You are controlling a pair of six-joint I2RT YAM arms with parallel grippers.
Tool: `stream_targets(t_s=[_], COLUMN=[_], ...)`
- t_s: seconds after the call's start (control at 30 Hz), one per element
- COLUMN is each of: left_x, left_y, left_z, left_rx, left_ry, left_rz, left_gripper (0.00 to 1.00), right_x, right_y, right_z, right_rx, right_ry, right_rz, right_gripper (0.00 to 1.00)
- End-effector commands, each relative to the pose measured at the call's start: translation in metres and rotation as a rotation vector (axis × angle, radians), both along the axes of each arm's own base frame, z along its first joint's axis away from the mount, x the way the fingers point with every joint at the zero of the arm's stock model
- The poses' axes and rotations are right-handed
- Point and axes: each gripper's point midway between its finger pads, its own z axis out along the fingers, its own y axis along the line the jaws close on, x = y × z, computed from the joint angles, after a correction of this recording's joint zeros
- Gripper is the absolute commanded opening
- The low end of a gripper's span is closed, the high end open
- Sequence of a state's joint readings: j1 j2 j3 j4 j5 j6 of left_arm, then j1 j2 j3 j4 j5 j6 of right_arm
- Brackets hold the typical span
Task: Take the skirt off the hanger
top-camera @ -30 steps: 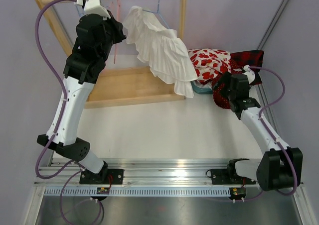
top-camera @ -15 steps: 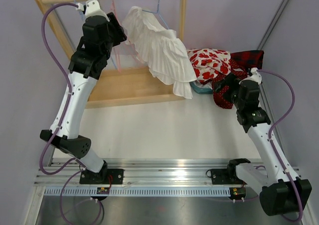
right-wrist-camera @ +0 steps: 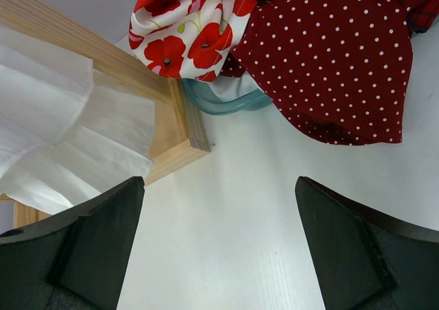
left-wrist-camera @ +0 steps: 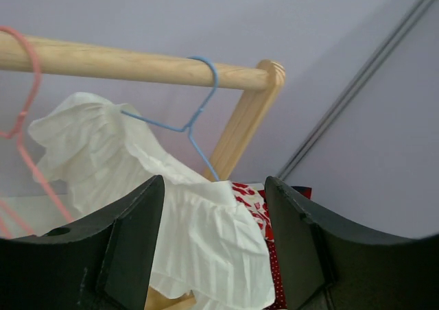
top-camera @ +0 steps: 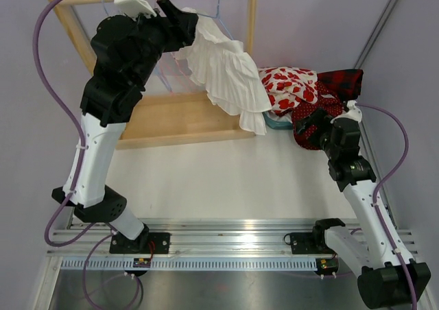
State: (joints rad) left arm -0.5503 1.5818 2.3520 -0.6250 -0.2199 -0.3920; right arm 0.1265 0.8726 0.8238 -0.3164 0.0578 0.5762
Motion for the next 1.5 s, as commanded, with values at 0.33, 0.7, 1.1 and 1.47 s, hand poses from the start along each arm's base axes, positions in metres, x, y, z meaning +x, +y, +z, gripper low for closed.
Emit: stream_targets(t_s=[0.33, 0.7, 1.1, 1.47], left_x=[0.094, 0.136, 0.141, 0.061], left_y=[-0.090, -0.114, -0.110, -0.058], left_z=[-0.068, -0.094, -0.090, -0.010], left_rx=[0.055, 0.007, -0.024, -0.065], left_ry=[0.023, 0.019, 0.007, -0.096], left_rz=[-0.085, -0.065, -0.018, -0.016], left_gripper=[0.62, 0.59, 0.00, 0.00], right_x=[-0.034, -0.039, -0.032, -0.044], right_y=[0.005, 0.013, 0.015, 0.103], right_z=[0.025, 0.037, 0.032, 0.139], right_rx=[-0.011, -0.006, -0.016, 0.011], right_ry=[-0.055, -0.069, -0.058, -0.355], right_rz=[0.068, 0.117, 0.130, 0.500], right_gripper=[0.99, 0.99, 0.99, 0.99])
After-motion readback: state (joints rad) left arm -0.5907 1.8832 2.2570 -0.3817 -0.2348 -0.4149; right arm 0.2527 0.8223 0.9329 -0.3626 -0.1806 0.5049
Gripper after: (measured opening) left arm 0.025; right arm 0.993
